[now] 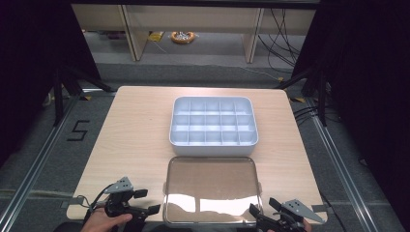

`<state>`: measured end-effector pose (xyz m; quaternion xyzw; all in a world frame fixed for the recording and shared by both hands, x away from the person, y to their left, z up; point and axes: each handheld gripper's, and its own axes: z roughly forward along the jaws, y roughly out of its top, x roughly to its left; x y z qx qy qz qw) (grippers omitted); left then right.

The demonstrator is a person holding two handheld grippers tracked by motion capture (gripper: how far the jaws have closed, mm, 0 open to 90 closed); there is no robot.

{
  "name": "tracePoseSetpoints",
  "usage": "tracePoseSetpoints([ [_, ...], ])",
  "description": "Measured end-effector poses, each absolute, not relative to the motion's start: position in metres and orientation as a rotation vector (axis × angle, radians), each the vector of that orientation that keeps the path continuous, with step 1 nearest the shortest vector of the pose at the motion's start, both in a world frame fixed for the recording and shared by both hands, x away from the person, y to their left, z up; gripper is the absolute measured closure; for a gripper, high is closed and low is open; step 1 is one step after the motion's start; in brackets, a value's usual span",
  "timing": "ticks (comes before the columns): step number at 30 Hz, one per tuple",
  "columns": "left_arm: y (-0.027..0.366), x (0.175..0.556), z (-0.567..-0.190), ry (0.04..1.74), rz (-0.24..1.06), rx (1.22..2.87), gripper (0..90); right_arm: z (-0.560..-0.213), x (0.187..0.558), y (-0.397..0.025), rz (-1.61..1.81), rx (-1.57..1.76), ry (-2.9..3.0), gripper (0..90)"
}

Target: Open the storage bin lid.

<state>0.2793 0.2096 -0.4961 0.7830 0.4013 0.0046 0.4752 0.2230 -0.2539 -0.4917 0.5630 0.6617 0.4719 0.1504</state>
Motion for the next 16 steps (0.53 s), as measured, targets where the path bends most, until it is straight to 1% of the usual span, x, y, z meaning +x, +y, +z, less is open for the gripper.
tracePoseSetpoints([
  [4,0.2106,0.2788,-0.4959,0.991,0.011,1.909,15.8,-0.4928,0.2204,-0.2529,1.369,1.621,1.888,18.2],
  [5,0.2110,0.2788,-0.4956,0.989,0.006,1.912,15.9,-0.4910,0.2176,-0.2501,1.380,1.694,1.876,18.2],
  [6,0.2110,0.2788,-0.4956,0.989,0.006,1.912,16.0,-0.4910,0.2176,-0.2501,1.380,1.694,1.876,18.2],
  [7,0.2109,0.2786,-0.4956,0.990,0.008,1.911,16.0,-0.4924,0.2197,-0.2533,1.365,1.624,1.890,18.2],
  [12,0.2104,0.2788,-0.4965,0.986,0.009,1.916,16.6,-0.4924,0.2189,-0.2535,1.391,1.712,1.878,18.3],
  [14,0.2100,0.2788,-0.4967,0.988,0.001,1.916,16.7,-0.4916,0.2186,-0.2547,1.346,1.710,1.889,18.4],
  [16,0.2095,0.2785,-0.4970,0.990,0.002,1.921,16.8,-0.4951,0.2212,-0.2551,1.394,1.663,1.889,18.5],
])
